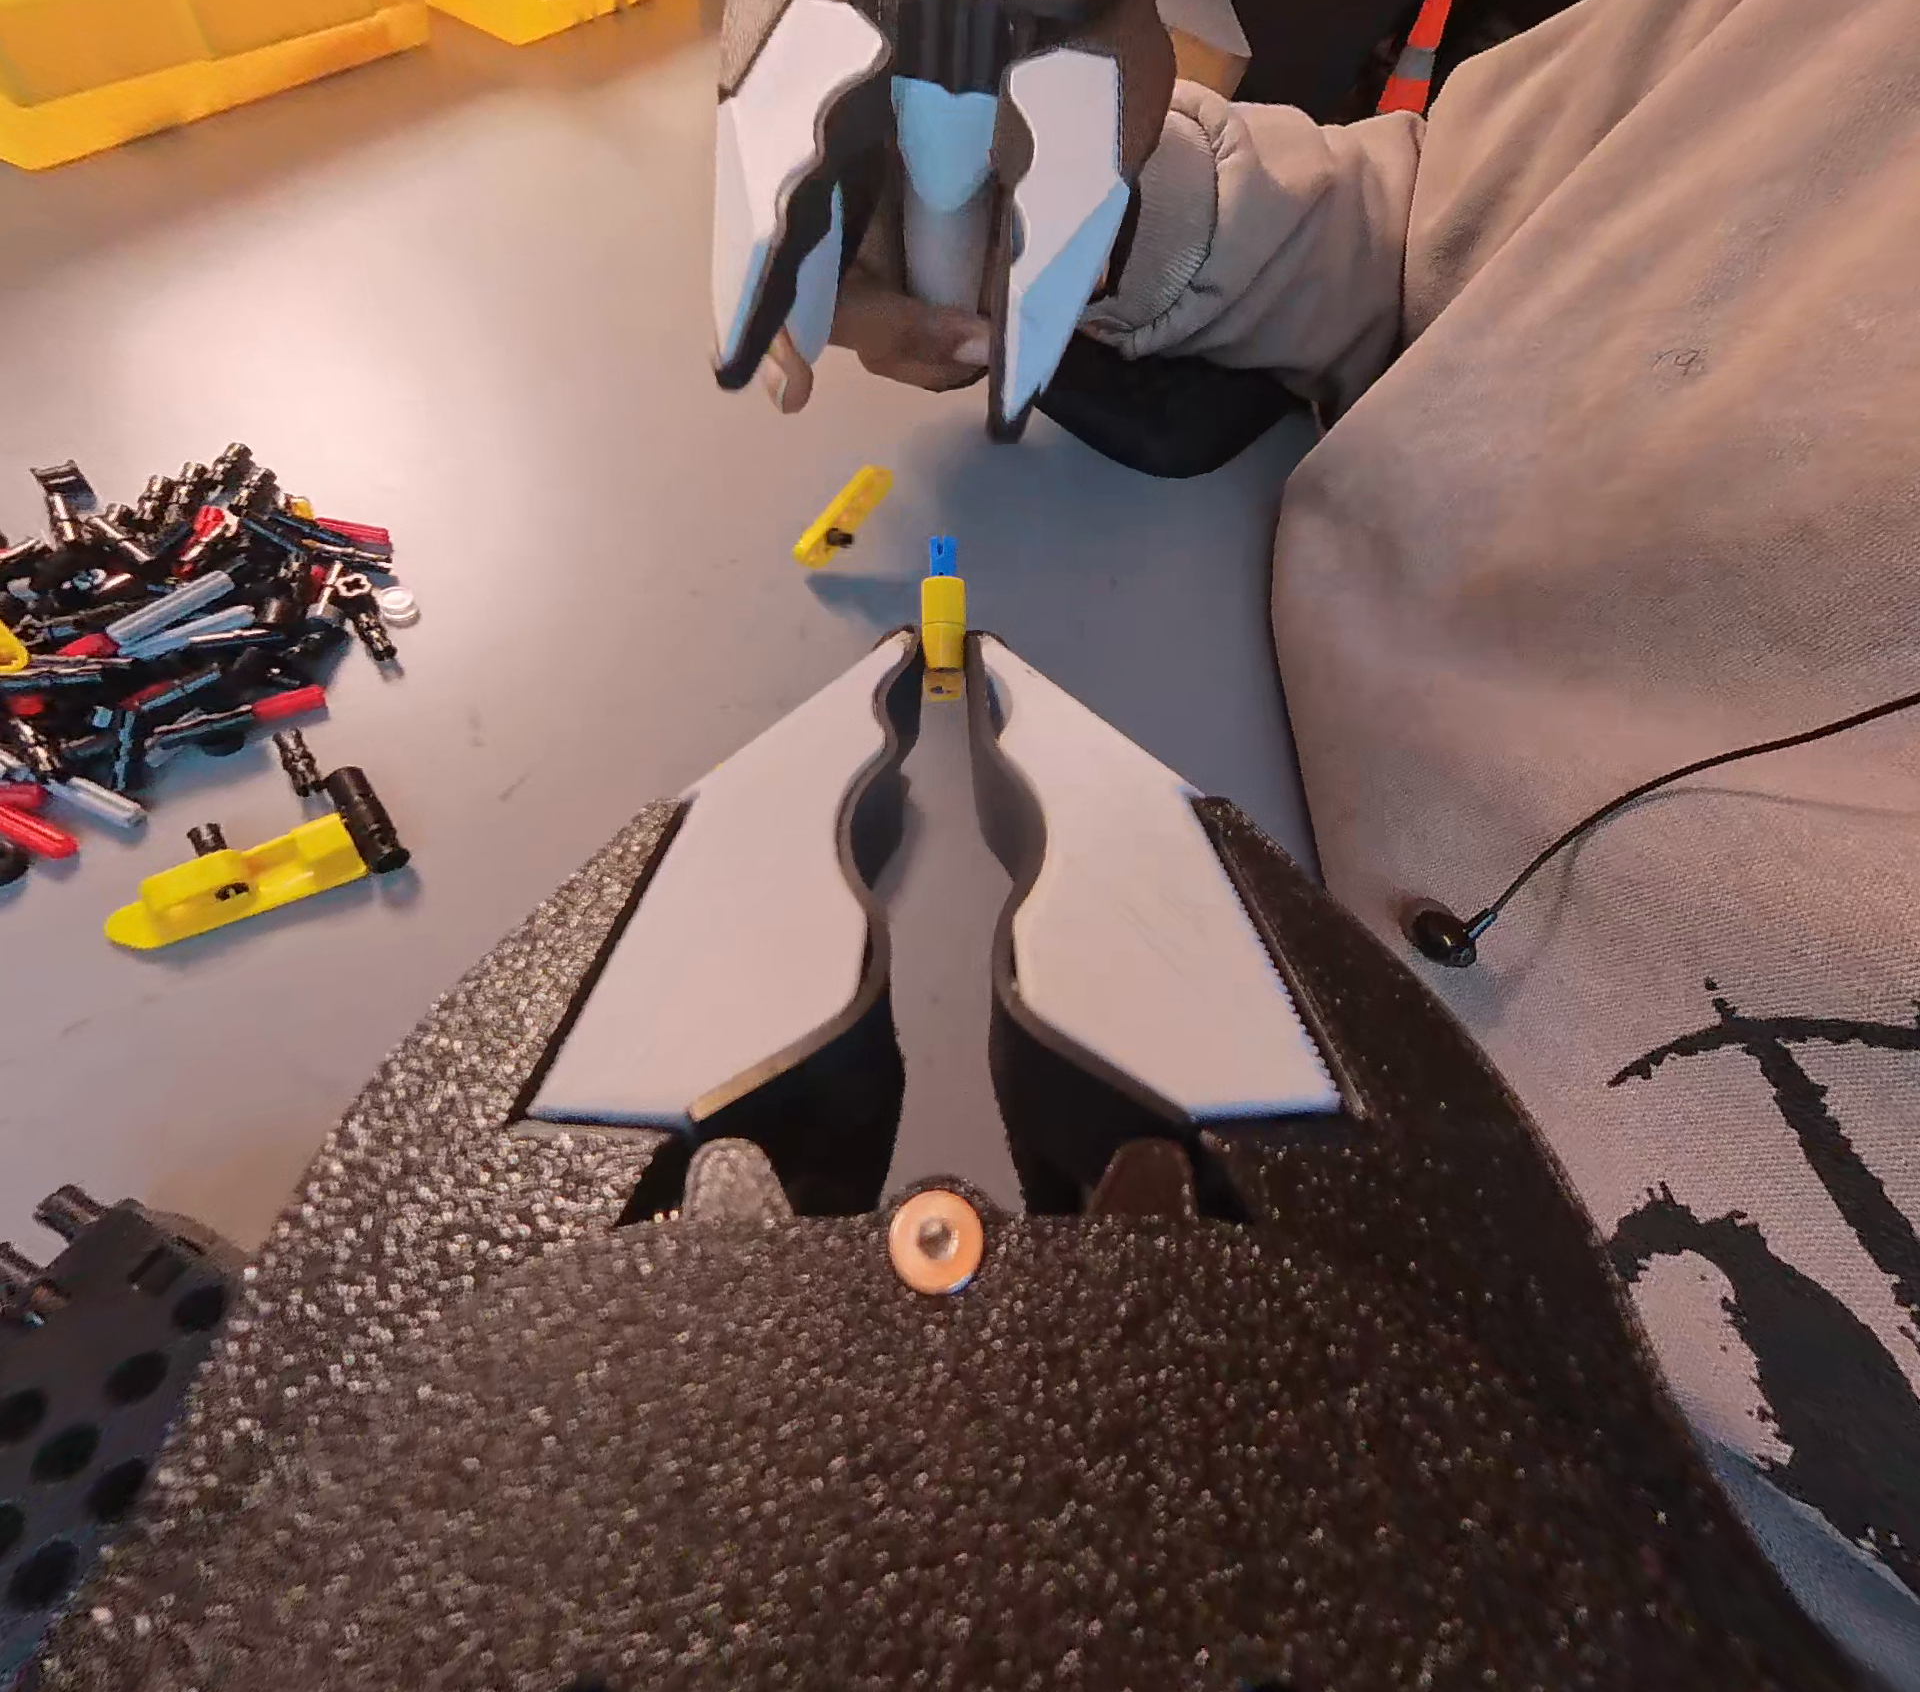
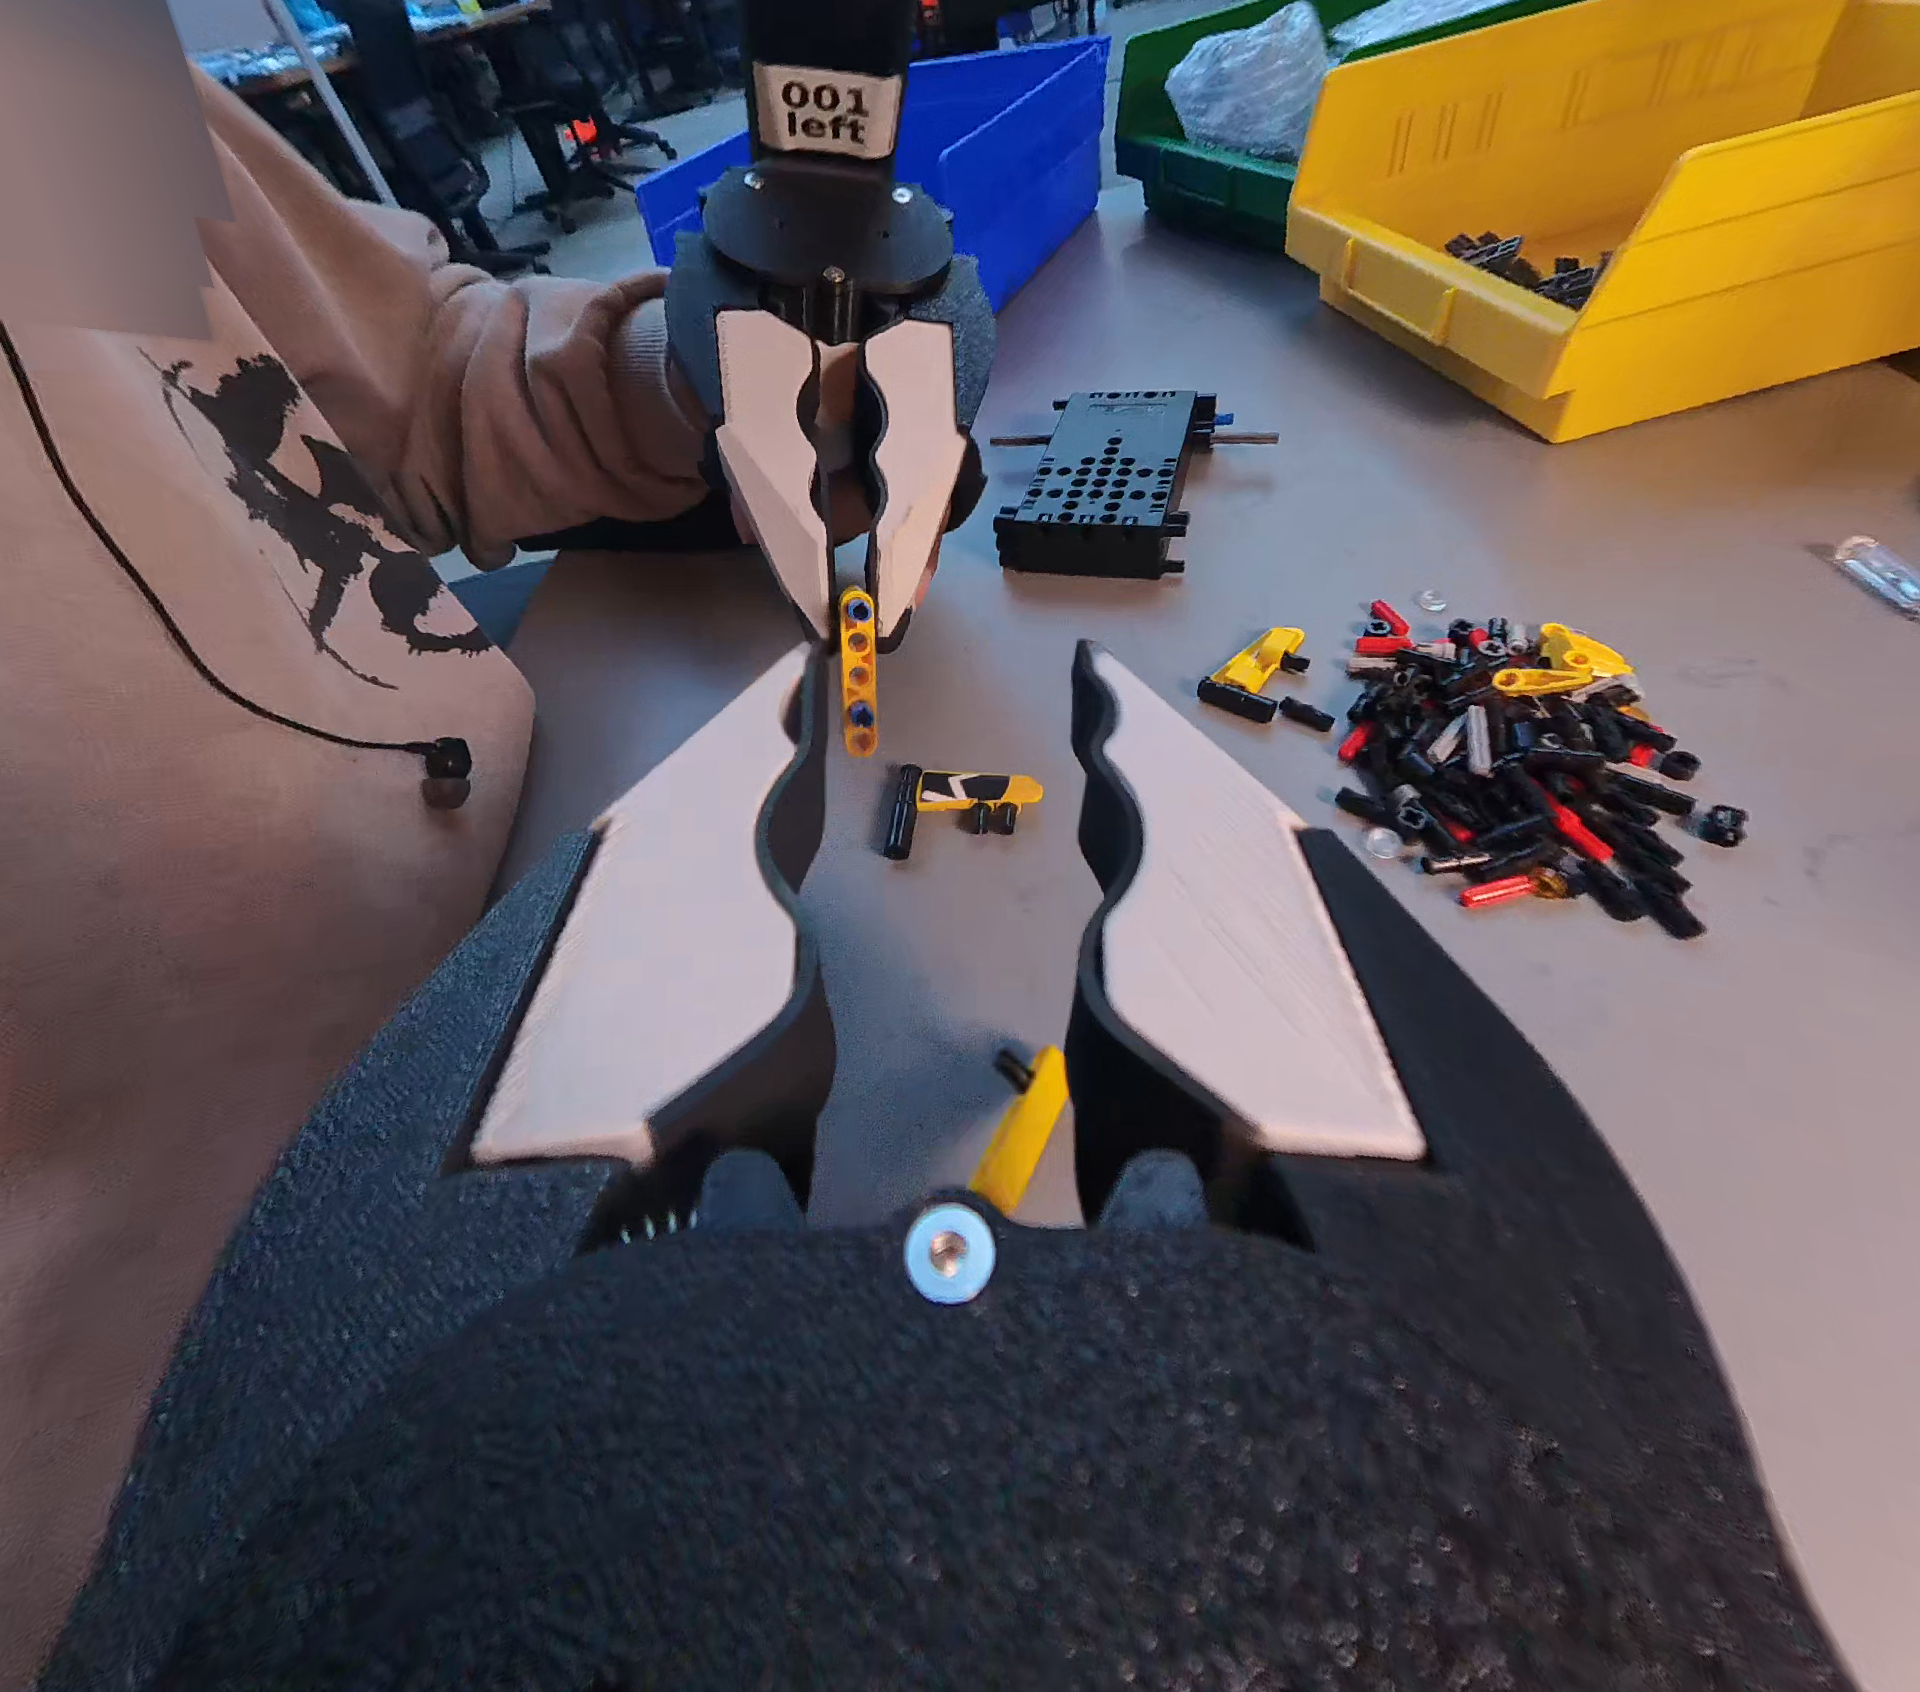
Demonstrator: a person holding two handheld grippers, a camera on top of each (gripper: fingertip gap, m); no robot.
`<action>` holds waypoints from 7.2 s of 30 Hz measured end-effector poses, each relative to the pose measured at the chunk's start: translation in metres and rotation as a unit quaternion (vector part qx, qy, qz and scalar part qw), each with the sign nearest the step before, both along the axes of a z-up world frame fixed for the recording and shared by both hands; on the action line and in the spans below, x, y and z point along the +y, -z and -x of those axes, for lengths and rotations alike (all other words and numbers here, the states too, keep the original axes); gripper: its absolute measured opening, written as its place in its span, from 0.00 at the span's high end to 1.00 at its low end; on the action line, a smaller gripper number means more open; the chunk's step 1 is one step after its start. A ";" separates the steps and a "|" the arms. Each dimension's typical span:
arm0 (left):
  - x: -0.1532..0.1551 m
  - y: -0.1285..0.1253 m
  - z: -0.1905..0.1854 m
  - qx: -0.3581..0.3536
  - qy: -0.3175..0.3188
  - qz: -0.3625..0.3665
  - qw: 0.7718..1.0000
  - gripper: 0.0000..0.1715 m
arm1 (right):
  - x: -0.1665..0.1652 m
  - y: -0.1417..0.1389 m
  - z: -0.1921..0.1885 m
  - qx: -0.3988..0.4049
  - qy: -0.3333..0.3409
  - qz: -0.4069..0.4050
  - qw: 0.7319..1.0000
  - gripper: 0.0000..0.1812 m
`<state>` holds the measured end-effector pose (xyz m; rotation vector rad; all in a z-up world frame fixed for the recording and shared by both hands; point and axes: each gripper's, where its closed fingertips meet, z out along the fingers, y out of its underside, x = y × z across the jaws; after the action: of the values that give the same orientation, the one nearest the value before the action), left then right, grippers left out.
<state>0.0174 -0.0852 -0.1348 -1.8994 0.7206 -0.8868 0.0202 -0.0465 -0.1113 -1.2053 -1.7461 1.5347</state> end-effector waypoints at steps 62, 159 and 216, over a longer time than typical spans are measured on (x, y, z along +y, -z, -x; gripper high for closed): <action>0.002 -0.040 0.007 -0.111 -0.023 -0.023 0.993 0.87 | -0.029 -0.014 0.001 0.002 -0.068 0.111 0.992 0.97; -0.002 -0.046 -0.022 -0.334 0.060 0.156 0.928 0.95 | -0.053 -0.007 0.023 0.132 -0.014 -0.361 0.923 0.77; 0.000 -0.037 -0.015 -0.385 0.059 0.203 0.898 0.96 | -0.055 0.002 0.021 0.126 -0.028 -0.292 0.948 0.74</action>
<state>0.0323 -0.0853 -0.0976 -1.6281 0.1625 -1.8308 -0.0004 -0.1016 -0.1129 -0.6363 -1.8762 1.0228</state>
